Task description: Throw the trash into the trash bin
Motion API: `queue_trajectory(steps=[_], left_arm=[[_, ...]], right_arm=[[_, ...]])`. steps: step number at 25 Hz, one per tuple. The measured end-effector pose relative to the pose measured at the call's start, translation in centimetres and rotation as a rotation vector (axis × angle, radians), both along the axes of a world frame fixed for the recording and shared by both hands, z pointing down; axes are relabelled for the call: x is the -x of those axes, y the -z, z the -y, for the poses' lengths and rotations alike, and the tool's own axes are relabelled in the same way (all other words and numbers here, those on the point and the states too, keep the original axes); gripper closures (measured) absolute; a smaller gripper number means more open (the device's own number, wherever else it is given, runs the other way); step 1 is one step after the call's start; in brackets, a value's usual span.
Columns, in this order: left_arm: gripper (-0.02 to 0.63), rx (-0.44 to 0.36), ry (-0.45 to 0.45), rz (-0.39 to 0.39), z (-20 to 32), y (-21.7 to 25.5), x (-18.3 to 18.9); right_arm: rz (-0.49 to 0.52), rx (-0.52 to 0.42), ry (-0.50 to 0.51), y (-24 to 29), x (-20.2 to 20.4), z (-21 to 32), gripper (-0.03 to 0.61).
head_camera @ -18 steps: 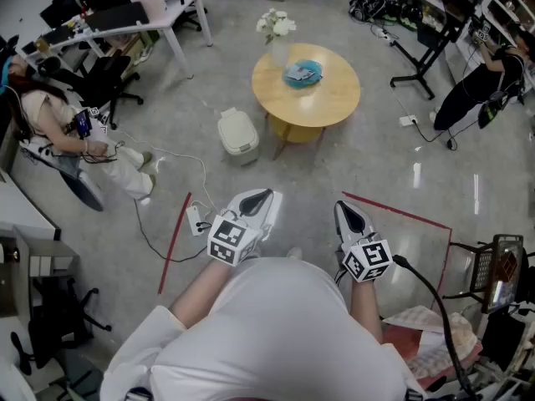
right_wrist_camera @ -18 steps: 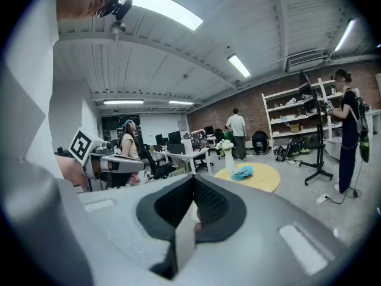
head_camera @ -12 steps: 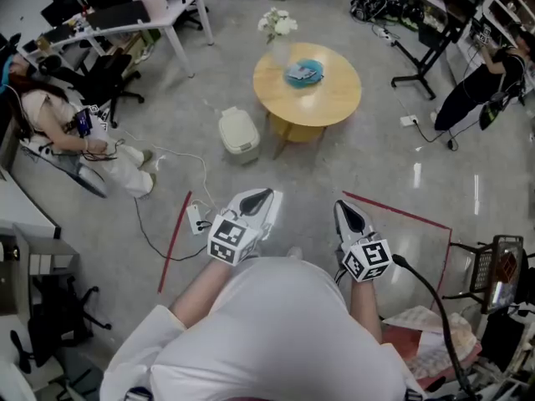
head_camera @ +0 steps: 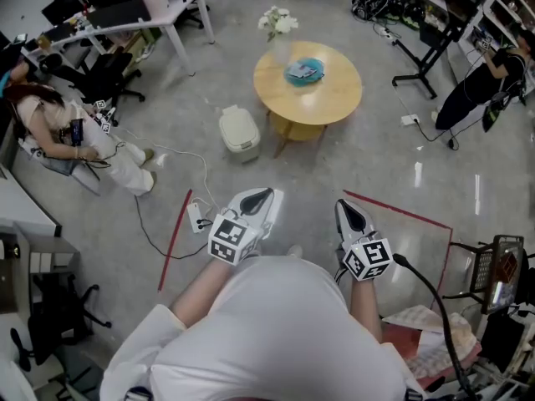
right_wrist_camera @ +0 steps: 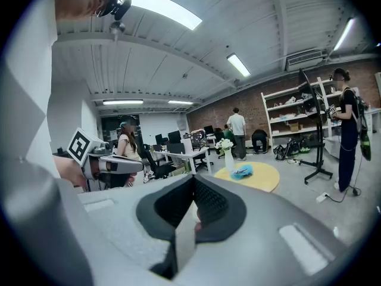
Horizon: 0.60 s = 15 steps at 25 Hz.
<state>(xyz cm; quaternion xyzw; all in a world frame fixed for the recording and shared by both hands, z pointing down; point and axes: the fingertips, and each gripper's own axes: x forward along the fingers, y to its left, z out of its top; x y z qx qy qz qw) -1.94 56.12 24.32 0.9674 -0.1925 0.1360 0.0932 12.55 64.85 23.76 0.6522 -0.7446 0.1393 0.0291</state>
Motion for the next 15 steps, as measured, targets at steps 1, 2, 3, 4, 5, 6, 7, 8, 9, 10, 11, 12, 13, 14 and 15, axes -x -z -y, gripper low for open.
queue_trajectory(steps=[1, 2, 3, 4, 5, 6, 7, 8, 9, 10, 11, 12, 13, 14, 15], left_arm=[[0.611, 0.000, 0.002, 0.001, -0.1, 0.0, 0.1], [0.611, -0.003, 0.004, 0.002, -0.1, 0.1, 0.1], [0.611, -0.005, 0.008, 0.002, -0.2, 0.2, 0.1], [0.611, -0.005, 0.011, 0.003, -0.2, 0.3, 0.1], [0.610, -0.004, 0.013, 0.003, -0.3, 0.3, 0.0], [0.611, -0.001, 0.015, 0.003, -0.4, 0.2, 0.0], [0.611, 0.000, 0.017, 0.003, -0.5, 0.1, -0.1], [0.611, 0.000, 0.021, 0.005, -0.6, 0.1, -0.1], [0.610, -0.002, 0.026, 0.006, -0.7, 0.2, -0.2], [0.611, -0.003, 0.030, 0.007, -0.8, 0.2, -0.2], [0.611, -0.002, 0.035, 0.008, -0.9, 0.2, -0.3], [0.611, -0.001, 0.039, 0.009, -1.1, 0.1, -0.4], [0.611, 0.000, 0.042, 0.010, -1.3, 0.1, -0.5], [0.611, 0.000, 0.046, 0.010, -1.5, 0.1, -0.6], [0.611, -0.001, 0.048, 0.010, -1.6, 0.0, -0.7]], right_arm=[[0.000, 0.001, 0.000, 0.0, 0.0, -0.1, 0.580], [0.001, 0.002, 0.001, 0.0, 0.0, -0.2, 0.580], [0.001, 0.002, 0.002, 0.0, 0.0, -0.2, 0.580], [0.002, 0.003, 0.003, 0.0, -0.1, -0.3, 0.580], [0.003, 0.004, 0.004, 0.0, -0.2, -0.4, 0.580], [0.003, 0.005, 0.006, -0.1, -0.4, -0.5, 0.580], [0.003, 0.006, 0.008, -0.1, -0.5, -0.6, 0.580], [0.003, 0.006, 0.011, -0.2, -0.6, -0.6, 0.580], [0.003, 0.006, 0.014, -0.2, -0.7, -0.7, 0.580], [0.003, 0.006, 0.018, -0.2, -0.8, -0.8, 0.579], [0.004, 0.005, 0.021, -0.2, -0.9, -0.9, 0.578], [0.004, 0.003, 0.024, -0.2, -1.0, -1.0, 0.578], [0.005, 0.002, 0.027, -0.1, -1.2, -1.2, 0.578], [0.007, 0.000, 0.031, -0.1, -1.4, -1.4, 0.578], [0.010, -0.001, 0.035, -0.1, -1.6, -1.5, 0.578]])
